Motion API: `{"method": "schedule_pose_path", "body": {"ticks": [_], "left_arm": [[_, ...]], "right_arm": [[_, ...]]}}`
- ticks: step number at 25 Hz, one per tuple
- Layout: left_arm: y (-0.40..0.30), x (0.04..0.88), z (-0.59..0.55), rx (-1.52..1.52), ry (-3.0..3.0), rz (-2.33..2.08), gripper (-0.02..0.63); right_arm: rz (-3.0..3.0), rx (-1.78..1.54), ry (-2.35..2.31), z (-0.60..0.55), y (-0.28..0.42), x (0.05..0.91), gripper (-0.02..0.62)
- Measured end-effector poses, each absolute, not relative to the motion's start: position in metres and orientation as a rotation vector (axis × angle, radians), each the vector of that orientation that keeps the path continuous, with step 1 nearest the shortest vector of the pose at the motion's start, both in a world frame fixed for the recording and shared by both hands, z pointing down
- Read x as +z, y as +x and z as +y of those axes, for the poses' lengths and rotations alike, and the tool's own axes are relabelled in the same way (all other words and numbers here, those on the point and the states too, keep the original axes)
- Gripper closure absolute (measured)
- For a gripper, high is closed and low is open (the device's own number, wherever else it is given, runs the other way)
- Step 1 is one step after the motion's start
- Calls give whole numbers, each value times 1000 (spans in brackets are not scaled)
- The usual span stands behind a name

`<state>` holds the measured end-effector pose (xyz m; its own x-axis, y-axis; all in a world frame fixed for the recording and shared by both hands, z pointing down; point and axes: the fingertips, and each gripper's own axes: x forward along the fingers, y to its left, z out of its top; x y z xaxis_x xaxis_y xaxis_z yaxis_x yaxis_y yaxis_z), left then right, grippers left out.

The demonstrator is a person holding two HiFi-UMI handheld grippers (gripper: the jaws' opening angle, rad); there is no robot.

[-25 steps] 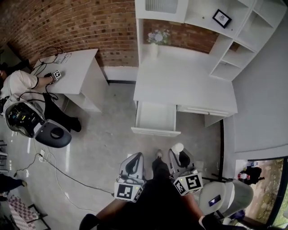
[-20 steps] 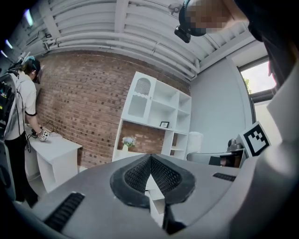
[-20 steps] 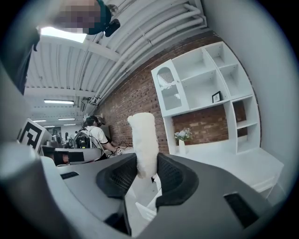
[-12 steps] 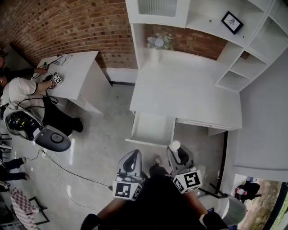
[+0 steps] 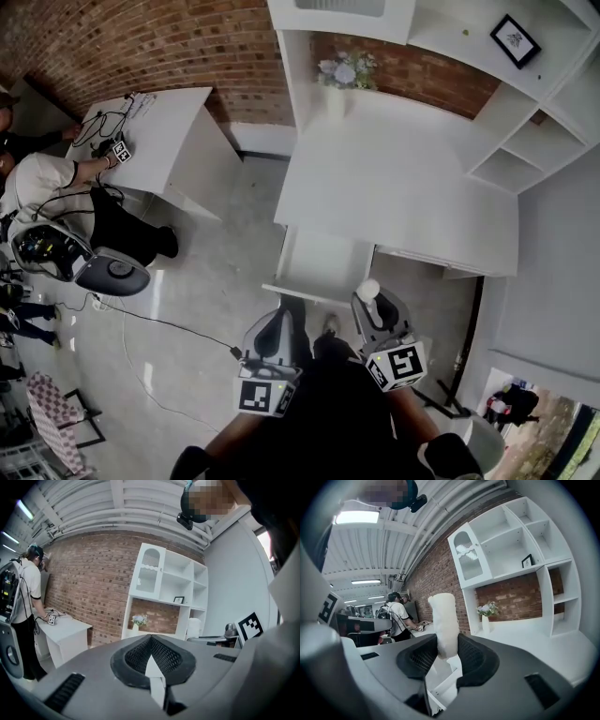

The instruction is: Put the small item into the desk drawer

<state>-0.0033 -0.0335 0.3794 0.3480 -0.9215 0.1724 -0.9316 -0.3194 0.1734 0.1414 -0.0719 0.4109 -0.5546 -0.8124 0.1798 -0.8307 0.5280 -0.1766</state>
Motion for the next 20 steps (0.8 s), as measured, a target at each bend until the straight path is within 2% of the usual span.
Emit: {"method": "schedule_pose_path", "body": {"ticks": [20], "left_arm": [[-19, 401, -108, -3, 2386, -1614, 581]], "right_arm": [[-2554, 443, 1324, -151, 103, 490, 453]]}}
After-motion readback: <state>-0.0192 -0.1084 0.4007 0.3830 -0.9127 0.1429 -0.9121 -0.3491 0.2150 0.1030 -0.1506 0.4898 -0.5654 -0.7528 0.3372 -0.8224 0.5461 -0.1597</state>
